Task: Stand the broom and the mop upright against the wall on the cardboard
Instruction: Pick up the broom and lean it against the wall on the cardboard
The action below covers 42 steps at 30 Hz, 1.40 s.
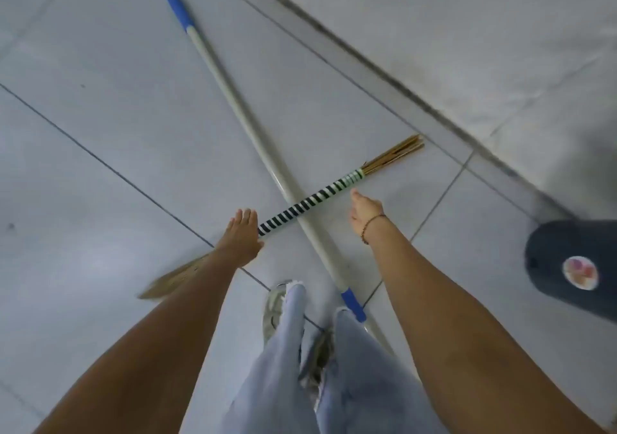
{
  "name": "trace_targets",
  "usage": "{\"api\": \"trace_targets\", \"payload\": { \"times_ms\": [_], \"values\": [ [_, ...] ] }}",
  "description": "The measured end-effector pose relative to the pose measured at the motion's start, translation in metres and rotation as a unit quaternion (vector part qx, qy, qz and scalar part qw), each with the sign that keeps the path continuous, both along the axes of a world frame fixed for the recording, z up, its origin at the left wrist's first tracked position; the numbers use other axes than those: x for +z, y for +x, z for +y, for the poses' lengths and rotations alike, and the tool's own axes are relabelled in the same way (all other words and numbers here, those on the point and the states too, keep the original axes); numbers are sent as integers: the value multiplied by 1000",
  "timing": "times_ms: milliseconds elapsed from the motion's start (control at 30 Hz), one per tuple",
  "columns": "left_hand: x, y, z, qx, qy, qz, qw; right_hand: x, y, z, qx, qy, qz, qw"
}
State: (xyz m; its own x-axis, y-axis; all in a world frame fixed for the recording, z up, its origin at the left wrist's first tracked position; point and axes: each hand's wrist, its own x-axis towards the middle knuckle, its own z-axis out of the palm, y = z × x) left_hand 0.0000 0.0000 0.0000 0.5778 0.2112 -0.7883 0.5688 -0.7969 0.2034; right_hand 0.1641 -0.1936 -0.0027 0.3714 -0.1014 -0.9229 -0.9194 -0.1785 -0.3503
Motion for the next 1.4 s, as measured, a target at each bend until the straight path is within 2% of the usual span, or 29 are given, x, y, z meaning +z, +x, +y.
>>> {"api": "trace_targets", "payload": {
  "times_ms": [167, 267, 367, 467, 533, 733, 767, 933, 1033, 1167, 1400],
  "values": [
    [-89, -2, -2, -5, -2, -3, 1000, -93, 4, 24, -37, 105, 14, 994],
    [-98, 8, 3, -1, 15, -21, 1000, -99, 15, 34, -75, 134, 1, 988],
    [-75, 7, 8, -1, -5, -30, 1000, -72, 18, 43, -55, 166, -26, 984],
    [-19, 3, 12, 13, 2, -70, 997, -6, 18, 49, -46, 200, -69, 976],
    [44, 1, 13, 31, 9, -93, 995, 63, 18, 51, -45, 207, -95, 973],
    [263, 7, 9, 112, -28, -138, 984, 316, 7, 43, -38, 222, -200, 954],
    [309, 7, 6, 114, -31, -147, 982, 368, 1, 36, -36, 221, -223, 949],
    [440, 5, -18, 58, -48, -186, 980, 517, -41, -4, -53, 197, -314, 927],
    [494, 3, -53, -32, -43, -209, 976, 583, -76, -44, -84, 162, -368, 912],
    [527, 3, -111, -130, -63, -231, 962, 627, -119, -100, -122, 139, -431, 883],
    [563, -46, -262, -336, -121, -269, 895, 686, -230, -231, -223, 23, -506, 833]
  ]
}}
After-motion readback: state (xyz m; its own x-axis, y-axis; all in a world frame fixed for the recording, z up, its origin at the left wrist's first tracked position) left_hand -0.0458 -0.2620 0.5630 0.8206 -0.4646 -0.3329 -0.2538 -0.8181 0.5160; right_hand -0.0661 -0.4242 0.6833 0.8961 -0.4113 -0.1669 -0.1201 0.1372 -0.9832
